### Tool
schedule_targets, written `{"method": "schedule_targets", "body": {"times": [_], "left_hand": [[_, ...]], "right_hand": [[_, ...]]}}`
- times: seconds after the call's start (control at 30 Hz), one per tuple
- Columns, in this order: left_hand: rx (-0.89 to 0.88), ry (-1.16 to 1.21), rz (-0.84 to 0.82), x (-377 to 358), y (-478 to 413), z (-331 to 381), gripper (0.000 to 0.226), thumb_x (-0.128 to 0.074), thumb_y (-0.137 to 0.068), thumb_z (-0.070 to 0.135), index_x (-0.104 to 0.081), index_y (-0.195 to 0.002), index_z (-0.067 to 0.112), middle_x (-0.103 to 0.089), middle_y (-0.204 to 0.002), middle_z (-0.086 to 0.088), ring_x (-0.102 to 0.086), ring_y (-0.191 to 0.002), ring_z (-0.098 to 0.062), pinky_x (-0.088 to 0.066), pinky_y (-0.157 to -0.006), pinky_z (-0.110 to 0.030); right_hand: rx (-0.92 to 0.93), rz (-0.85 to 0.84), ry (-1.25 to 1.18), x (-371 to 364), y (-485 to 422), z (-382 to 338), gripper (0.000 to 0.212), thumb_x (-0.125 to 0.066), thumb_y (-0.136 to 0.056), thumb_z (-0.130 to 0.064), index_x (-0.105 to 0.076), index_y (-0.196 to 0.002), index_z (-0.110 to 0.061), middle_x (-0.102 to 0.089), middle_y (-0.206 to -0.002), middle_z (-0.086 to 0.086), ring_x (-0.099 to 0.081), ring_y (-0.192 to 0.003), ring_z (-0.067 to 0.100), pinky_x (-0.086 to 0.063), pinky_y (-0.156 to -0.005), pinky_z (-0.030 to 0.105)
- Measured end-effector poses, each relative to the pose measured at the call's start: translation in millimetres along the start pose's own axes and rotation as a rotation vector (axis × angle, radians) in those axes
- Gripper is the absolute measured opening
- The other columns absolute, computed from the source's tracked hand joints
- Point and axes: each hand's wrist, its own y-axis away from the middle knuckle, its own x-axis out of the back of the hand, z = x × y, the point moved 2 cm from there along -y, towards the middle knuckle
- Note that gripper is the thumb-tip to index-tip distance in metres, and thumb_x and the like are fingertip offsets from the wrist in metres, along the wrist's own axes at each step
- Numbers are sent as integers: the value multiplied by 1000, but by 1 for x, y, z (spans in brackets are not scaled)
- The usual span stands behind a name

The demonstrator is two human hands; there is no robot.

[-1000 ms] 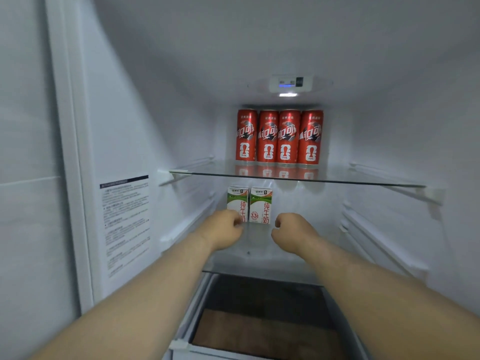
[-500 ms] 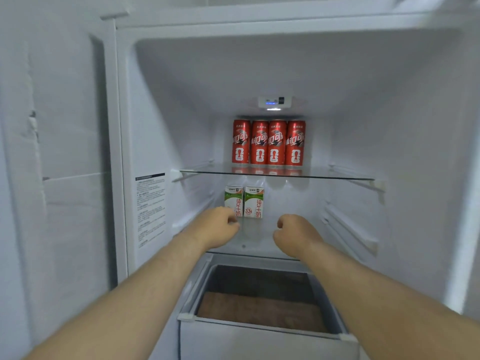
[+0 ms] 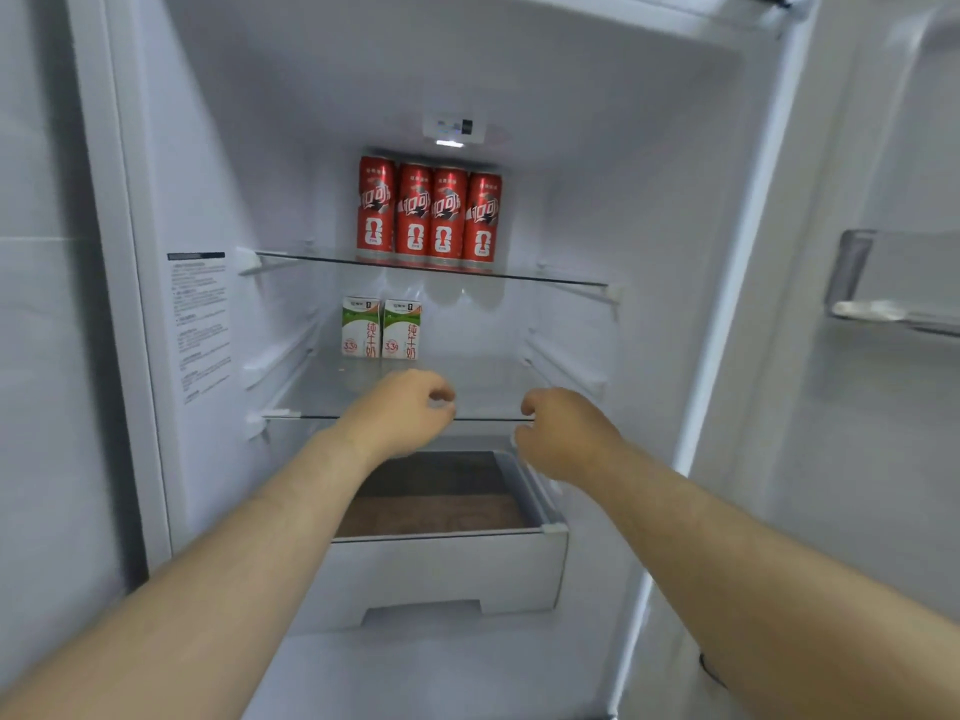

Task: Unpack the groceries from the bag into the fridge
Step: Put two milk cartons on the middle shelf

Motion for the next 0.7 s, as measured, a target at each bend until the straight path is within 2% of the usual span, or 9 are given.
{"method": "schedule_targets", "body": {"times": [0.13, 0.23, 0.37, 0.5, 0.57, 0.7], "left_hand": [[-15, 6, -41, -8, 10, 10, 36, -54, -98, 34, -57, -132, 26, -57, -136, 3, -53, -123, -17, -45, -102, -35], [-44, 8, -59, -8, 19, 32, 35, -54, -98, 34, -58, -132, 28, -57, -136, 4, -53, -123, -17, -44, -102, -34], [-41, 6, -37, -7, 40, 62, 32, -55, -96, 34, -61, -127, 28, -59, -133, 4, -55, -119, -18, -46, -99, -35], [-35, 113, -8, -12, 83, 97, 29, -59, -95, 33, -63, -123, 29, -61, -123, 12, -54, -114, -9, -42, -93, -28], [-65, 142, -4, -19, 107, 118, 28, -61, -93, 29, -65, -121, 28, -61, -116, 17, -51, -107, -2, -39, -89, -23], [-86, 99, -31, -24, 142, 156, 33, -60, -94, 32, -62, -126, 25, -60, -128, 12, -54, -116, -7, -39, -92, -22]], "right_hand": [[-22, 6, 17, 23, 24, 18, 28, -52, -95, -22, -60, -119, -11, -61, -118, 8, -55, -96, 24, -40, -77, 25], [-34, 1, 76, 38, 41, 24, 32, -49, -97, -26, -56, -125, -13, -57, -123, 7, -55, -104, 25, -40, -79, 26], [-3, -48, 176, 52, 70, 26, 36, -43, -100, -30, -49, -133, -16, -53, -127, 5, -55, -102, 24, -46, -80, 29], [112, 57, 364, 68, 111, 31, 27, -44, -97, -23, -52, -121, -14, -56, -116, 7, -55, -102, 28, -42, -74, 31], [165, 95, 364, 77, 136, 35, 24, -45, -96, -21, -54, -117, -13, -56, -112, 8, -54, -101, 29, -40, -73, 33], [186, 133, 301, 98, 187, 44, 25, -46, -96, -25, -54, -118, -13, -55, -111, 6, -51, -104, 29, -40, -73, 34]]}}
